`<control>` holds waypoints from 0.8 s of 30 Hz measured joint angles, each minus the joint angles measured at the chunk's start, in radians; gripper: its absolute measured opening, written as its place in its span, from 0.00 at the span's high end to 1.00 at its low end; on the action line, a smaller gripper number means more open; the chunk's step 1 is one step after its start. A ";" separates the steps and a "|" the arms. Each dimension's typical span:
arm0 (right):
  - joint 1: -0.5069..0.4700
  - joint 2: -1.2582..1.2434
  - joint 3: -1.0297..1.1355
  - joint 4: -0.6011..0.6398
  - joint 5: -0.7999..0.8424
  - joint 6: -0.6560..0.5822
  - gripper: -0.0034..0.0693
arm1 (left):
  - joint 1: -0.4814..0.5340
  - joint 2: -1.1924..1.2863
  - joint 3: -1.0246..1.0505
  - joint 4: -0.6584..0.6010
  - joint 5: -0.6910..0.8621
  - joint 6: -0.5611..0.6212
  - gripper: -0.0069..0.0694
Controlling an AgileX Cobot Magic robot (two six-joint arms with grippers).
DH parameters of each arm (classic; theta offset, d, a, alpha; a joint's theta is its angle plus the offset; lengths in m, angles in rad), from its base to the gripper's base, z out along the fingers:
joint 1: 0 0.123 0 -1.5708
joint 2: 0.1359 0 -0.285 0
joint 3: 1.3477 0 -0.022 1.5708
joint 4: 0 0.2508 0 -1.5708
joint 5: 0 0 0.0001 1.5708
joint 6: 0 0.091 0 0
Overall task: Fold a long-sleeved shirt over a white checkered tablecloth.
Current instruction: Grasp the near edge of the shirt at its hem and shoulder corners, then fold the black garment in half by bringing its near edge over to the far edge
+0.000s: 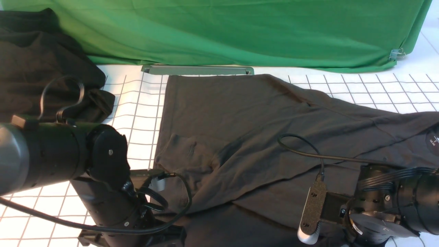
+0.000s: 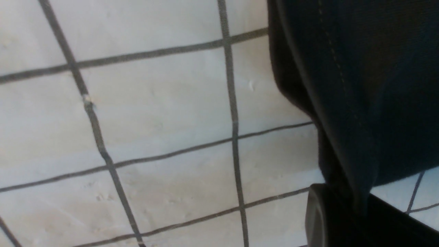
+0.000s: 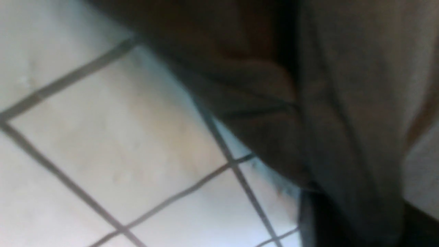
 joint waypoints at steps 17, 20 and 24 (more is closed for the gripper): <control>-0.018 -0.214 -0.143 0.016 0.147 0.032 0.89 | 0.114 -0.189 -0.214 -0.016 0.060 -0.041 0.88; -0.076 -0.194 -0.217 0.035 0.130 -0.002 0.89 | 0.224 -0.169 -0.284 -0.068 0.030 -0.031 0.88; -0.177 -0.128 -0.345 0.117 0.096 -0.103 0.89 | 0.311 -0.129 -0.354 -0.163 -0.019 0.039 0.88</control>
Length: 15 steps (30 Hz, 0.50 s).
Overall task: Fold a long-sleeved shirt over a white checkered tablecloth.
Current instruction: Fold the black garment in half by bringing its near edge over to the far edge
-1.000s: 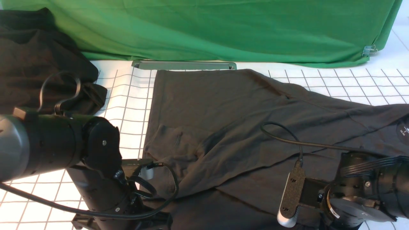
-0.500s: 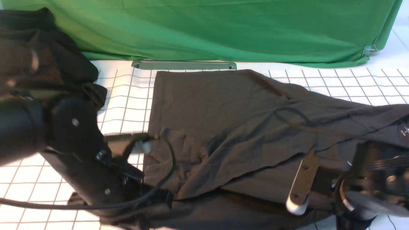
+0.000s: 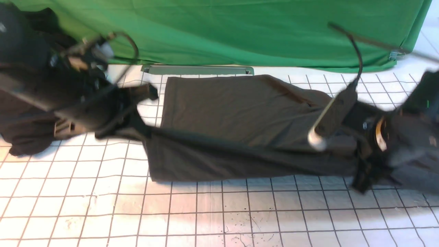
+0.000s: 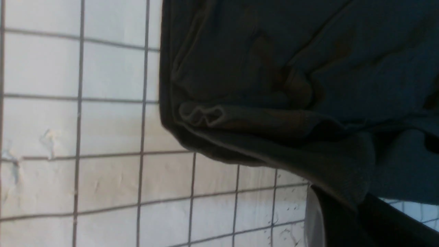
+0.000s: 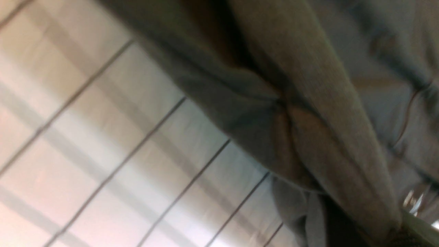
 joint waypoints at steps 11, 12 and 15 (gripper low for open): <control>-0.144 0.279 -0.383 0.123 0.037 -0.182 0.89 | 0.033 0.247 -0.235 -0.043 -0.002 0.027 0.88; -0.151 0.303 -0.415 0.126 0.042 -0.192 0.89 | 0.040 0.278 -0.270 -0.044 -0.001 0.025 0.88; -0.167 0.395 -0.534 0.140 0.054 -0.214 0.89 | 0.068 0.368 -0.382 -0.044 0.011 0.018 0.88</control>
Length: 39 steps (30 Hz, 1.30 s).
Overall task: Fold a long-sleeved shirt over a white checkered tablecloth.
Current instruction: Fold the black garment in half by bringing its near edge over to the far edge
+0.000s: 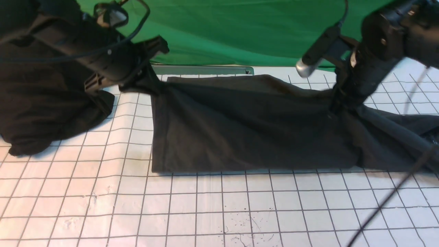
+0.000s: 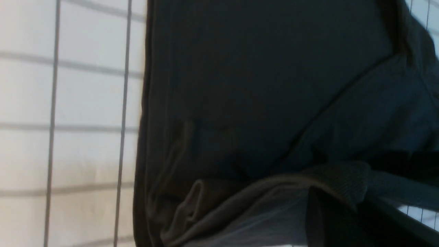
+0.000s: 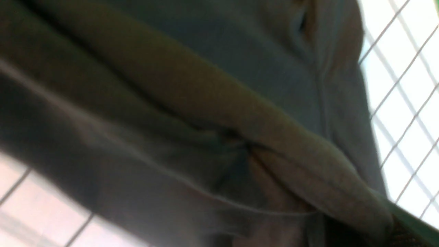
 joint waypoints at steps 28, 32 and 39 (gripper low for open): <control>-0.082 0.523 -0.493 0.032 -0.172 0.019 0.83 | 0.072 0.563 -0.502 -0.027 -0.052 -0.007 0.85; -0.082 0.528 -0.493 0.022 -0.218 0.071 0.72 | 0.072 0.563 -0.502 -0.026 -0.083 -0.002 0.78; -0.084 0.523 -0.493 0.009 -0.281 0.220 0.36 | 0.075 0.558 -0.502 -0.013 -0.090 0.013 0.48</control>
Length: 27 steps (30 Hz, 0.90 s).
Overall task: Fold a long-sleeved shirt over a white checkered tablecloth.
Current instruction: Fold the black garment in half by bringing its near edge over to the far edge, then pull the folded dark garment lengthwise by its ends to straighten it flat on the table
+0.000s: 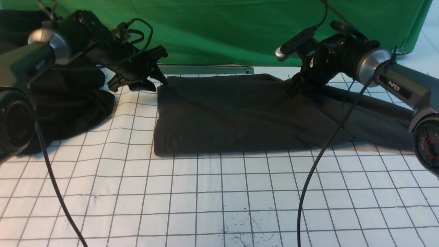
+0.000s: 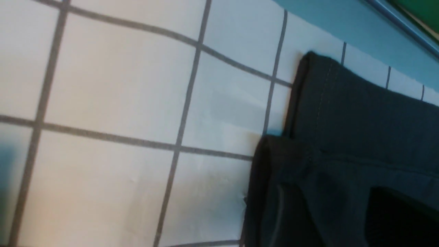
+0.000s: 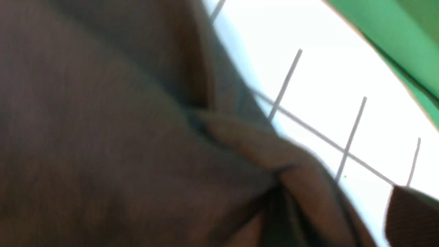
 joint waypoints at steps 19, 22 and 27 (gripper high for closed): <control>-0.148 -0.445 -0.007 -0.020 0.395 0.013 0.95 | 0.020 -0.251 -0.209 0.103 0.388 0.048 0.44; -0.221 -0.496 -0.003 -0.008 0.536 -0.008 0.96 | 0.020 -0.283 -0.168 0.108 0.391 0.068 0.55; -0.417 -0.588 0.123 0.154 0.587 -0.033 0.96 | 0.014 -0.413 0.111 0.113 0.391 0.119 0.76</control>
